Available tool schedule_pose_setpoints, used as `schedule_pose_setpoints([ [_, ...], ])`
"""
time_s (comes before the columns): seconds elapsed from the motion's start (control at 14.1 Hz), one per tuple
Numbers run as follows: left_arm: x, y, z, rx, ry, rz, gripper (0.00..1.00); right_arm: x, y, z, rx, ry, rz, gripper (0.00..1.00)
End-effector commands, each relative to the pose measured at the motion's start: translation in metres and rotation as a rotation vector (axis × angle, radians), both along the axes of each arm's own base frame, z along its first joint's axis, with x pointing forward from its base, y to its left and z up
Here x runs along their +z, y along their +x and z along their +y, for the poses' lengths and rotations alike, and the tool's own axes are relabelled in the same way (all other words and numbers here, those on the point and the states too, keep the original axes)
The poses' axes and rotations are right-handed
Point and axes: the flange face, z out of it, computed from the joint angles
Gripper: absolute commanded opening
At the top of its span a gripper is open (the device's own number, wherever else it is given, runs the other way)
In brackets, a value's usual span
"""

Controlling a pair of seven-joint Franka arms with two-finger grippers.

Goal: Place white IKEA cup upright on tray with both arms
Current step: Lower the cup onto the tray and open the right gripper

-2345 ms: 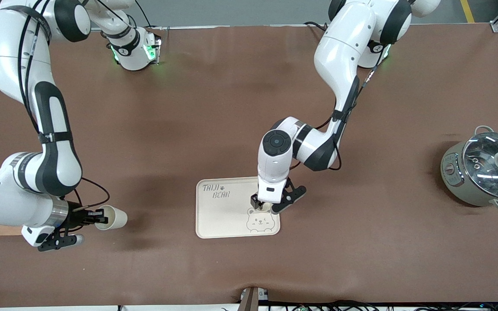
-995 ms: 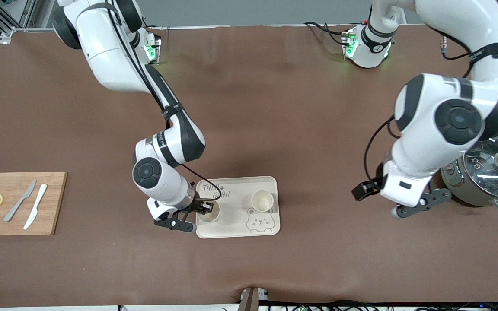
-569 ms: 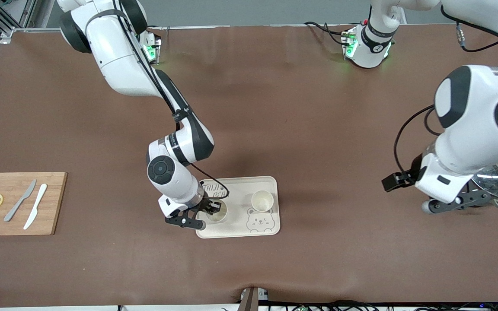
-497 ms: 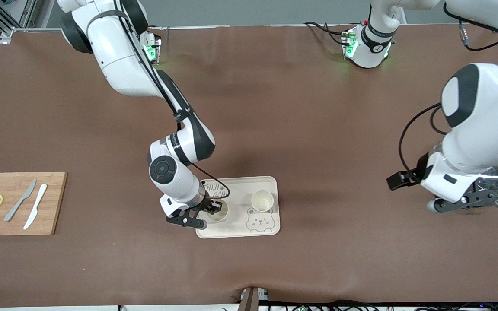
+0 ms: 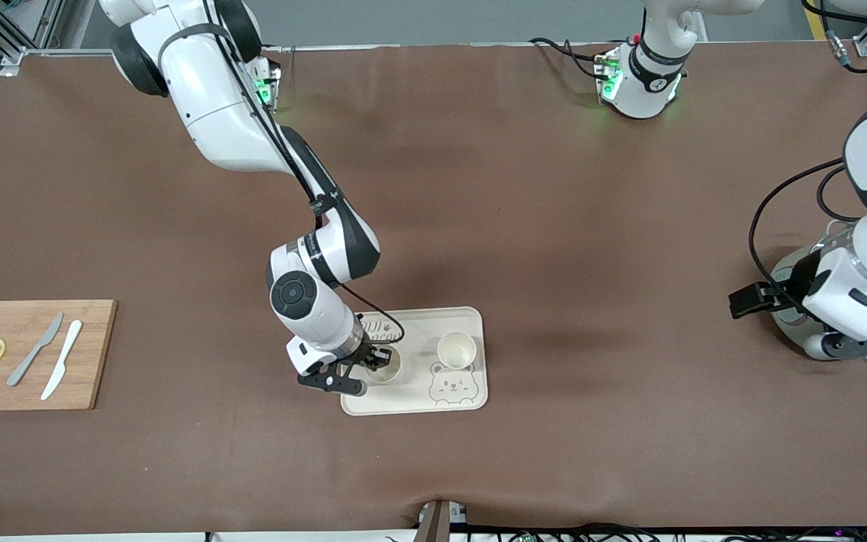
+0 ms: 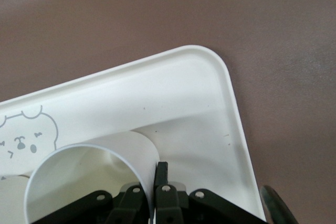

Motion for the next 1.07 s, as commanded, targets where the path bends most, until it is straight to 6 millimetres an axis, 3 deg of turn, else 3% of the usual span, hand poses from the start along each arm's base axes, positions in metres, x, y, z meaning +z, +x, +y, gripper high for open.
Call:
schedule_pose_setpoints([
  [0.0, 0.01, -0.008, 0.002, -0.013, -0.029, 0.0, 1.0, -0.003, -0.002, 0.004, -0.008, -0.016, -0.012, 0.0],
  [0.21, 0.017, -0.007, 0.002, -0.008, -0.03, -0.017, 1.0, -0.003, -0.001, 0.003, -0.008, -0.018, -0.013, 0.04],
  [0.28, 0.019, -0.007, 0.001, -0.01, -0.033, -0.018, 1.0, -0.002, -0.001, 0.003, -0.006, -0.018, -0.014, 0.28],
  [0.36, 0.021, -0.008, 0.005, -0.003, -0.042, -0.021, 1.0, -0.002, 0.0, 0.002, -0.009, -0.017, -0.013, 0.69],
  [0.43, 0.026, -0.009, 0.008, 0.003, -0.054, -0.028, 1.0, 0.0, 0.001, 0.001, -0.013, -0.013, -0.014, 1.0],
  [0.99, 0.057, -0.023, 0.023, -0.025, -0.077, -0.057, 1.0, 0.045, 0.004, -0.006, -0.008, -0.02, 0.012, 1.0],
])
